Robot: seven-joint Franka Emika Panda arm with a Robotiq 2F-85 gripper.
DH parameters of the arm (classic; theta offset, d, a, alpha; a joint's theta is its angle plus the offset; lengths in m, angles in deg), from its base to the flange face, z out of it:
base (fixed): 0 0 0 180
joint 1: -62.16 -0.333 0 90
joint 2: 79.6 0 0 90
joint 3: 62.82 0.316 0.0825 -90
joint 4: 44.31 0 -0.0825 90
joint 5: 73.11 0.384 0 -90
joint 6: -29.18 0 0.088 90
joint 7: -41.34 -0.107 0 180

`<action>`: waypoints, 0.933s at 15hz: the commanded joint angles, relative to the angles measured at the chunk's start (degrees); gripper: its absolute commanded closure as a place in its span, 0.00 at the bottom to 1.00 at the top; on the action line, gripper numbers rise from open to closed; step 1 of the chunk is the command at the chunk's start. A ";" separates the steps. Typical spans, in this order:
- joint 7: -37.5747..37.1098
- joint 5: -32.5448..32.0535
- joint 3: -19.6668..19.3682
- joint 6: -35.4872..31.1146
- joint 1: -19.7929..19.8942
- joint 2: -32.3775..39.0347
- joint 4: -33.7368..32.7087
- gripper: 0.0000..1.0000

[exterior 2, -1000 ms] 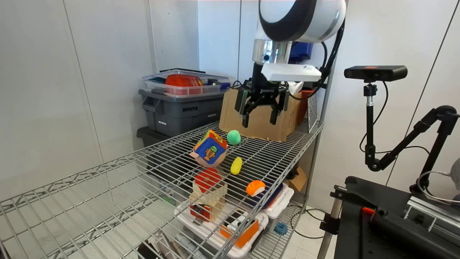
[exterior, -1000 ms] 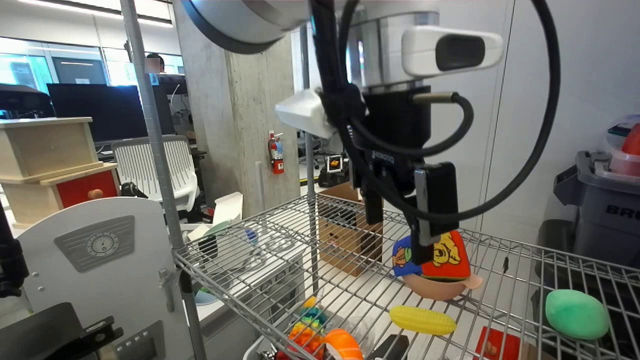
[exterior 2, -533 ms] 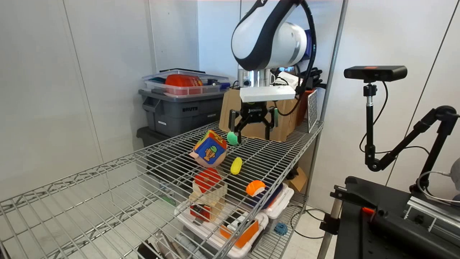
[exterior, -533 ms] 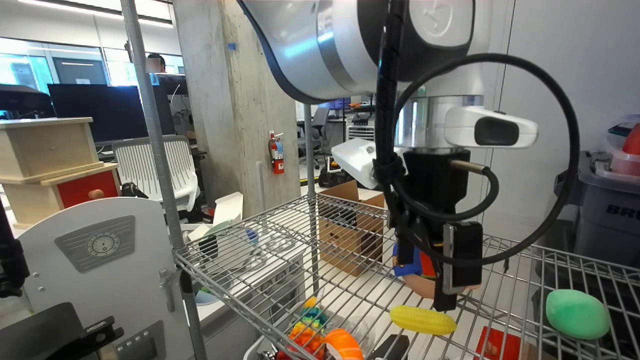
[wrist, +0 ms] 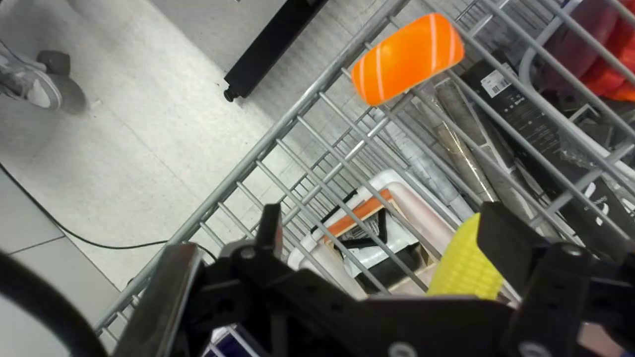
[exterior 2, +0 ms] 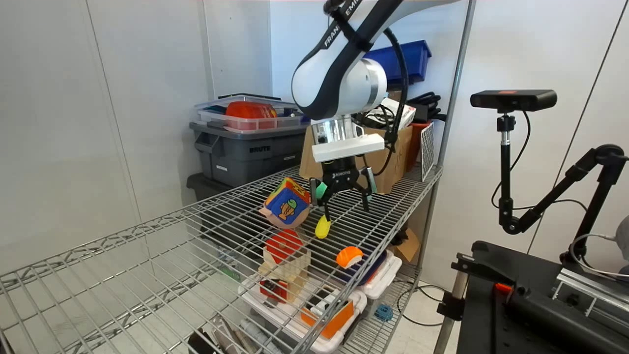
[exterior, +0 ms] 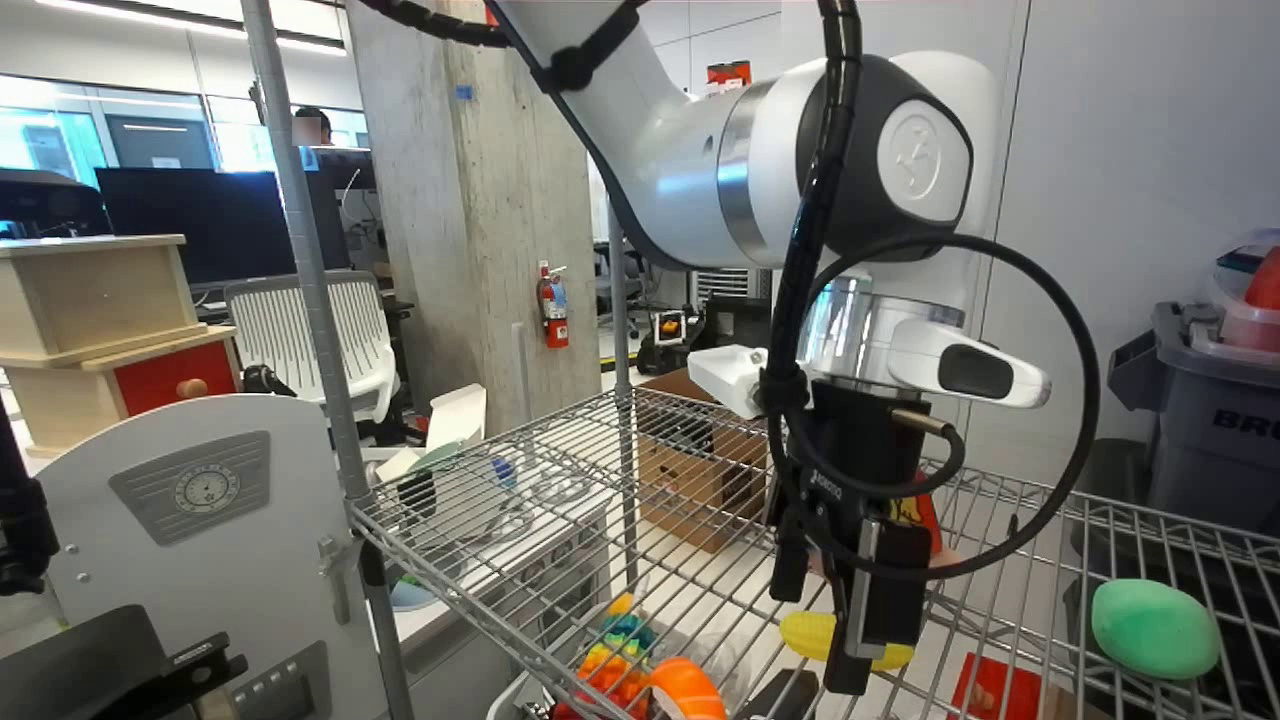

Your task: Move the maize cob to the left

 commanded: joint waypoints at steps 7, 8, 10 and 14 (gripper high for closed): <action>-4.71 0.77 -1.49 0.16 -0.76 5.25 -8.85 0.00; -5.07 0.76 -1.45 0.71 -0.70 5.85 -9.92 0.00; -5.61 0.82 -1.36 1.29 -0.52 7.08 -11.85 0.00; -7.84 0.53 -1.47 5.69 -0.52 12.01 -18.39 0.00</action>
